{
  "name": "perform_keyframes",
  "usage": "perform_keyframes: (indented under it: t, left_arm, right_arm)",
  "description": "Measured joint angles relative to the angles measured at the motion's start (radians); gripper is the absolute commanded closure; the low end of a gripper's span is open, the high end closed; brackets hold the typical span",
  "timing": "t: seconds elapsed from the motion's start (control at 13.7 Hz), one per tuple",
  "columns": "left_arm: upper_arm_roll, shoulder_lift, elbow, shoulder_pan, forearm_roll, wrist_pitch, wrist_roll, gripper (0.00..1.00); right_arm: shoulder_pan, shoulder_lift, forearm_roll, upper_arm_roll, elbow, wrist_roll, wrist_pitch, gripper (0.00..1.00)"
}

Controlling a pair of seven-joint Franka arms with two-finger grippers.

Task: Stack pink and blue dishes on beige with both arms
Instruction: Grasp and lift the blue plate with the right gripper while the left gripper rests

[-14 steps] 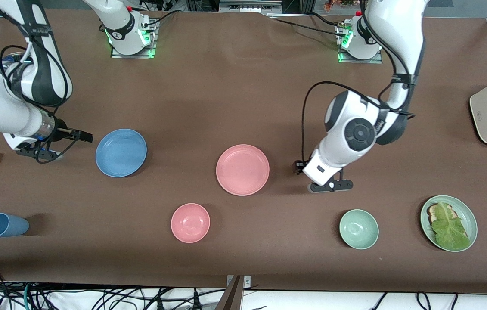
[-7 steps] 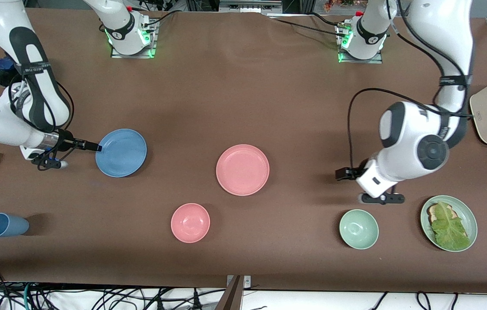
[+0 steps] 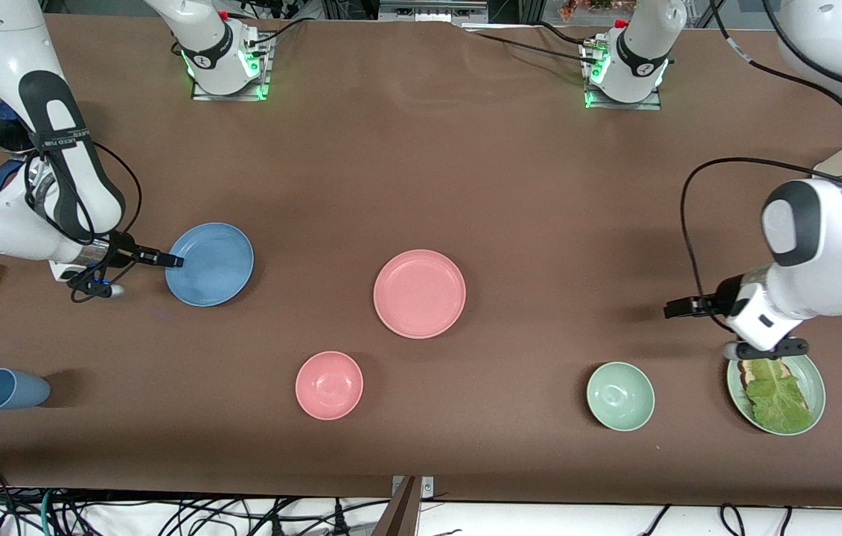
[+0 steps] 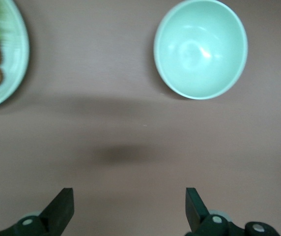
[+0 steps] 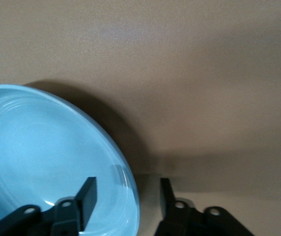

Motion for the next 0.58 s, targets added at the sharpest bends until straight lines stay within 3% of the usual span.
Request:
perform_keyframes:
  t: [0.07,0.15,0.36,0.58]
  left_arm:
    - [0.000,-0.005,0.000,0.018,0.000,-0.002,0.000,0.00]
    - [-0.001,-0.010,0.000,0.032,0.000,-0.002,0.000,0.00]
    - [-0.003,-0.042,0.001,0.061,0.000,-0.019,0.000,0.00]
    - [-0.020,-0.128,0.004,0.054,0.000,-0.138,0.000,0.00]
  right_arm:
    - [0.000,0.006,0.004,0.001,0.003,0.000,0.000,0.90]
    - [0.000,0.011,0.005,0.001,0.006,0.000,0.000,1.00]
    - [0.001,0.016,0.007,0.003,0.018,-0.001,-0.010,1.00]
    - [0.005,0.014,0.011,0.006,0.078,-0.006,-0.096,1.00]
